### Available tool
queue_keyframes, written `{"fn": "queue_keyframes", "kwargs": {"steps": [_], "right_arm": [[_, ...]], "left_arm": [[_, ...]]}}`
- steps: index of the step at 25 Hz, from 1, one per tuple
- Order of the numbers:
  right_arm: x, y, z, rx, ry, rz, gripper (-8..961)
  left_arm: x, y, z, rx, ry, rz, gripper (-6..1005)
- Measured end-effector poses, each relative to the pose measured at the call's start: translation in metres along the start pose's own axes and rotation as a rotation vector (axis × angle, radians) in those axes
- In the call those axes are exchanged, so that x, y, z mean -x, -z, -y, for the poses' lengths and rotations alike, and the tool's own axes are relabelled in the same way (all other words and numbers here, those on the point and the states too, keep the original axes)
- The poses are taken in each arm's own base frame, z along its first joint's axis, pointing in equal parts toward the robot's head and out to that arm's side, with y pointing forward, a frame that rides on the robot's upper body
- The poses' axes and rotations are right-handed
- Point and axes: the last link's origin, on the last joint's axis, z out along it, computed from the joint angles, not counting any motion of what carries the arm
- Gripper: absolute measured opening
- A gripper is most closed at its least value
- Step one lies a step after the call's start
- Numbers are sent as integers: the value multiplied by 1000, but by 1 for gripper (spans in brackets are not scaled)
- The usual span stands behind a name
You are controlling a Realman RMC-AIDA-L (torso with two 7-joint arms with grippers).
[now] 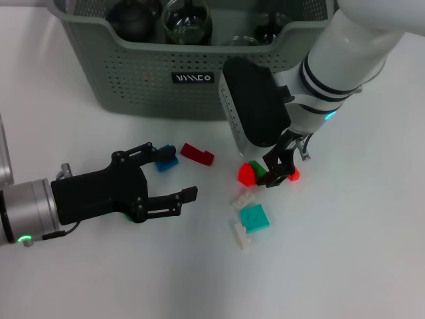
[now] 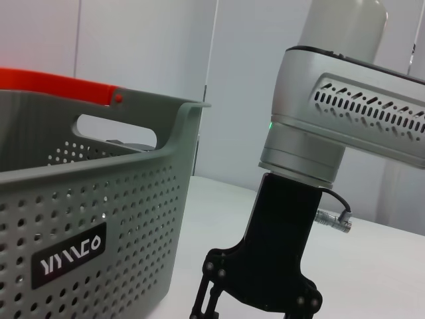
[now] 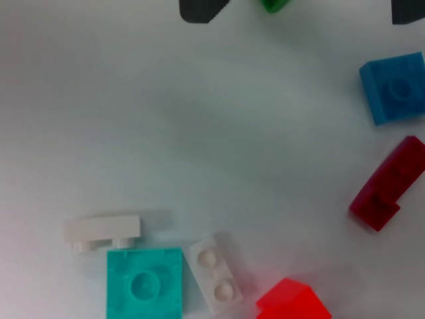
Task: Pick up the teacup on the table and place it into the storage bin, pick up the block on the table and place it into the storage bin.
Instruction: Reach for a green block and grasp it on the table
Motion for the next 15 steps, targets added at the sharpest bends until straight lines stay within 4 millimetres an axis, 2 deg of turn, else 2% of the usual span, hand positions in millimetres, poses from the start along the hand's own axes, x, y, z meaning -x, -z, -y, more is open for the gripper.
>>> {"fn": "queue_keyframes", "kwargs": {"steps": [11, 15], "right_arm": [[0, -3, 0, 1, 11, 7, 552], [0, -4, 0, 0, 11, 3, 460]], "left_arm": [[0, -1, 2, -6, 9, 5, 862], [0, -1, 2, -6, 10, 5, 861]]}}
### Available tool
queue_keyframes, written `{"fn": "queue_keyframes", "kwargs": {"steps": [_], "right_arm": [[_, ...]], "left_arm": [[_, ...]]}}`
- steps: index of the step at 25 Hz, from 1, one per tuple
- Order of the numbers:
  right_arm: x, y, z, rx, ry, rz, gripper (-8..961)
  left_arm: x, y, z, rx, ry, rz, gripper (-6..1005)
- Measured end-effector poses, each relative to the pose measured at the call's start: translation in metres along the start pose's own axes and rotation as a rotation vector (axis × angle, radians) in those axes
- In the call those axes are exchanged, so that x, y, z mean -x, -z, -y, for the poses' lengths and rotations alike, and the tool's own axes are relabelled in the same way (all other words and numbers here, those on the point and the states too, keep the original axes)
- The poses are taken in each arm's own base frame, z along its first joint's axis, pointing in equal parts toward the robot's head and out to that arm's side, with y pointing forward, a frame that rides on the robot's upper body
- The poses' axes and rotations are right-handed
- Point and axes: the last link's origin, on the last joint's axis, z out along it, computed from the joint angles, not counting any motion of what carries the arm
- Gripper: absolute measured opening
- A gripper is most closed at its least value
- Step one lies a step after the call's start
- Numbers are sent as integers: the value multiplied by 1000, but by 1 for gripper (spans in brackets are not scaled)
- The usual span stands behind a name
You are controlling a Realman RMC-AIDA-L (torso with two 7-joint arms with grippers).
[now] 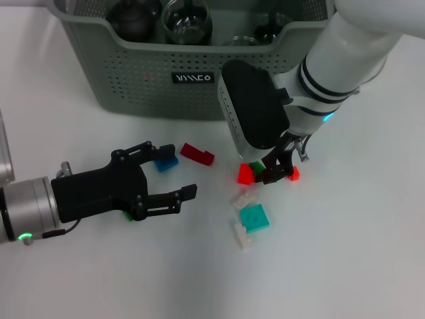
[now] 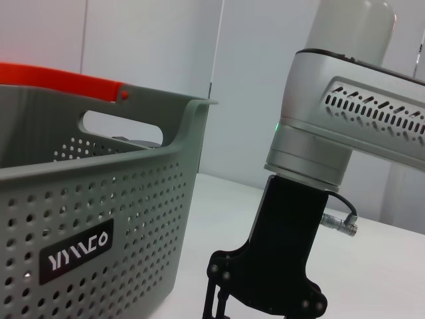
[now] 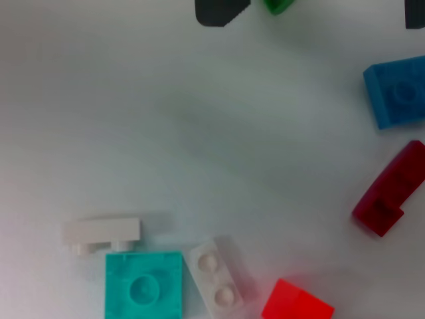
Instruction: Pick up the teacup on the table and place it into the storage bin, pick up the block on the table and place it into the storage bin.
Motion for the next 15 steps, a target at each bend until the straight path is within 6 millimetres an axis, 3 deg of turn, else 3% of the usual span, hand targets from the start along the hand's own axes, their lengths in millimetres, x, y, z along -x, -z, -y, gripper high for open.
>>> {"fn": "queue_keyframes", "kwargs": {"steps": [12, 15], "right_arm": [[-2, 10, 5, -4, -50, -6, 438], [-2, 21, 8, 1, -79, 16, 438]], "left_arm": [[0, 1, 0, -1, 0, 0, 861], [-1, 1, 0, 2, -4, -1, 861]]}}
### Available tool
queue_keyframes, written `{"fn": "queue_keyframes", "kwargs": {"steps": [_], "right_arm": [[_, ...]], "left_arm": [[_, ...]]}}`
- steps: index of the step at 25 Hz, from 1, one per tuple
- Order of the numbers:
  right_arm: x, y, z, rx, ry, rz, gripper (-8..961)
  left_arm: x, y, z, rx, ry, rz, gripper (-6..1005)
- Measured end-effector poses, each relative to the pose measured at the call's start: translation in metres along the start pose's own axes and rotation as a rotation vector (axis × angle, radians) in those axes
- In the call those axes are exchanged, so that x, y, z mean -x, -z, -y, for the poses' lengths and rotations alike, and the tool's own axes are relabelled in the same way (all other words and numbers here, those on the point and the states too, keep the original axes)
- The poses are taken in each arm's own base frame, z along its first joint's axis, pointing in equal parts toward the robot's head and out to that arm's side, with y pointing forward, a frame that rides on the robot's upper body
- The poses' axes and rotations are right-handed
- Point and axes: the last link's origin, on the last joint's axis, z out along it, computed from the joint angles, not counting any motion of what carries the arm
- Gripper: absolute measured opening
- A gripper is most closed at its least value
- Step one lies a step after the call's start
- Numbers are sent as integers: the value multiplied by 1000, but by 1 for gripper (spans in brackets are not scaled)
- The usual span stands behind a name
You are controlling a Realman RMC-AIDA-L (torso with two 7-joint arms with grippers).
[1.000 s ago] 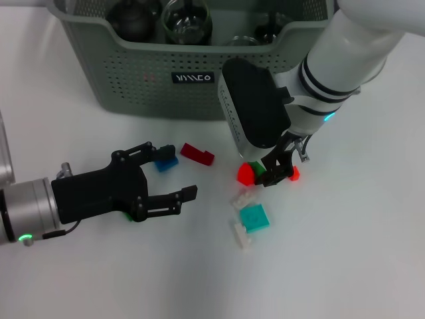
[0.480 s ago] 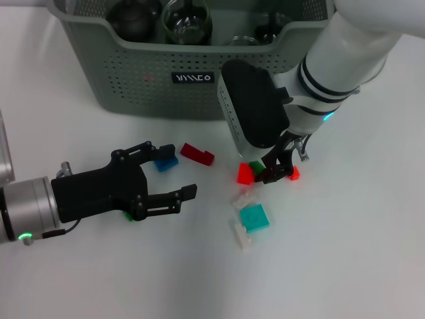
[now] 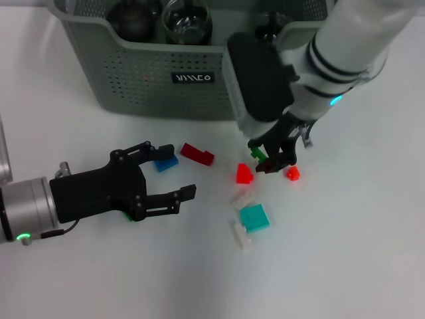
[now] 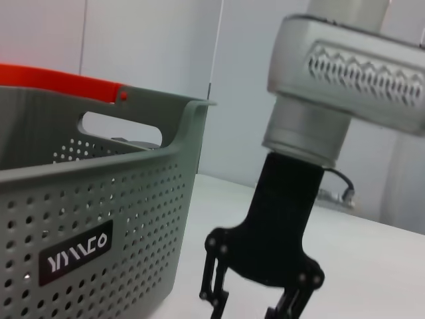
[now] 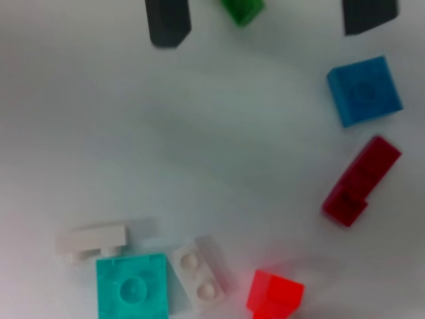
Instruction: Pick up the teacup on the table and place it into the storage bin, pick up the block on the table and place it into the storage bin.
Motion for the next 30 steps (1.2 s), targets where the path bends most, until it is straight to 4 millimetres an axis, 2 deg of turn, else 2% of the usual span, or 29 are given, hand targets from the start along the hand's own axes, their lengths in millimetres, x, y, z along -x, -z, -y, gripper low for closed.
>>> {"fn": "queue_keyframes", "kwargs": {"steps": [12, 20, 25, 30], "right_arm": [[-4, 68, 5, 37, -186, 152, 437], [29, 130, 8, 91, -257, 421, 438], [44, 157, 33, -23, -329, 535, 438], [58, 163, 63, -175, -400, 569, 437]], "left_arm": [[-2, 3, 2, 4, -17, 10, 862], [-5, 5, 1, 18, -30, 3, 862], [-5, 5, 1, 19, -32, 3, 862], [-7, 4, 0, 28, -36, 1, 862]]}}
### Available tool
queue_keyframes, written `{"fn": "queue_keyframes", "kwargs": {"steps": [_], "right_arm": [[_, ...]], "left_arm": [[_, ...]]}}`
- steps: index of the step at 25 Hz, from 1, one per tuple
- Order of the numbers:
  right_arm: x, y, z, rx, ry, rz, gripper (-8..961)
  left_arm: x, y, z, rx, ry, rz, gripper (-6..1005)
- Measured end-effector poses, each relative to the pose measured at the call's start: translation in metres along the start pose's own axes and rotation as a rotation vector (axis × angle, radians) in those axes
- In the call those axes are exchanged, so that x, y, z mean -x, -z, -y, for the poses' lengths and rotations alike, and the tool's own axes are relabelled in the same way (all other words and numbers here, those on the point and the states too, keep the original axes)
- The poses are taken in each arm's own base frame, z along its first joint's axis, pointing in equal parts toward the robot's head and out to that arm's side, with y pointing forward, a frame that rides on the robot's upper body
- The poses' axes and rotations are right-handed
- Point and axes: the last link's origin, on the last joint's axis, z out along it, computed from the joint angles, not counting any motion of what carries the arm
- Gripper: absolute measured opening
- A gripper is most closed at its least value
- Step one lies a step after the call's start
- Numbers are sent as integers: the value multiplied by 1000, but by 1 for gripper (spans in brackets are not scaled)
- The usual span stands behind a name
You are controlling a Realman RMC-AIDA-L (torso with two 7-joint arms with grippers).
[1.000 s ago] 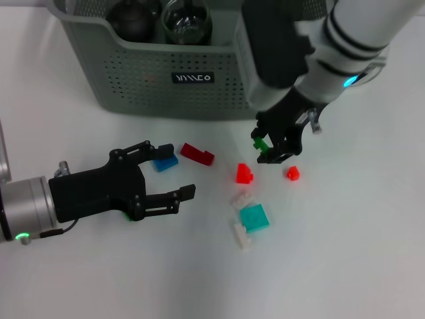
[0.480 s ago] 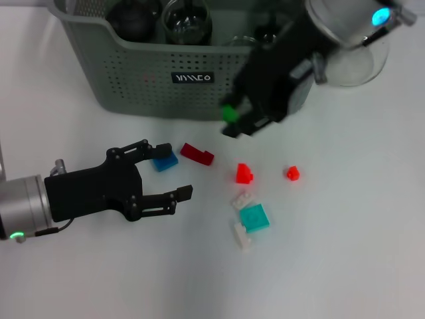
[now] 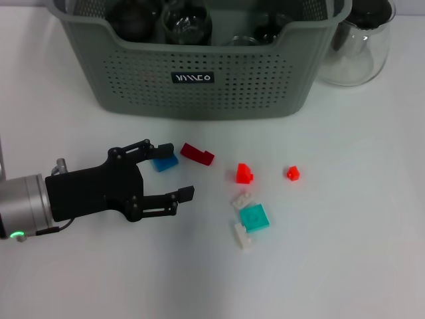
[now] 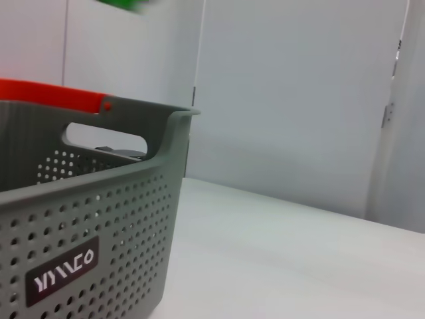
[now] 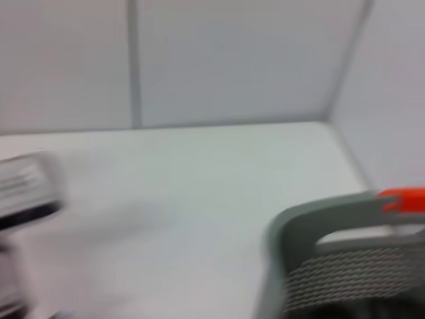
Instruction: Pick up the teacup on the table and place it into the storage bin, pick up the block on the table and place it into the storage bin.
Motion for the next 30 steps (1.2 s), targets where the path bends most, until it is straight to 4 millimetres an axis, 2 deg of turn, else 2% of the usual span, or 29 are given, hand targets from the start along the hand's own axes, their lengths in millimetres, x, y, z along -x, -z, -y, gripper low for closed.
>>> {"fn": "queue_keyframes", "kwargs": {"steps": [2, 3, 5, 10, 14, 23, 30], "right_arm": [[7, -6, 9, -65, -23, 12, 437], [11, -17, 19, -124, -44, 15, 437], [10, -23, 22, -144, -49, 9, 437], [-1, -58, 41, -278, -37, -36, 438], [-13, -78, 48, -370, 15, -61, 444], [-39, -95, 49, -428, 76, -133, 458], [-47, -97, 46, -424, 80, -156, 468]], "left_arm": [[-1, 0, 0, 5, -1, -3, 862], [-1, 0, -1, 8, -2, -5, 862], [-3, -1, -1, 13, -4, -12, 862], [-6, -3, 0, 23, -12, -17, 862], [-6, -3, 1, 23, -21, -16, 862], [-6, -3, 1, 23, -24, -9, 861], [-6, -4, 0, 27, -20, -14, 861]]}}
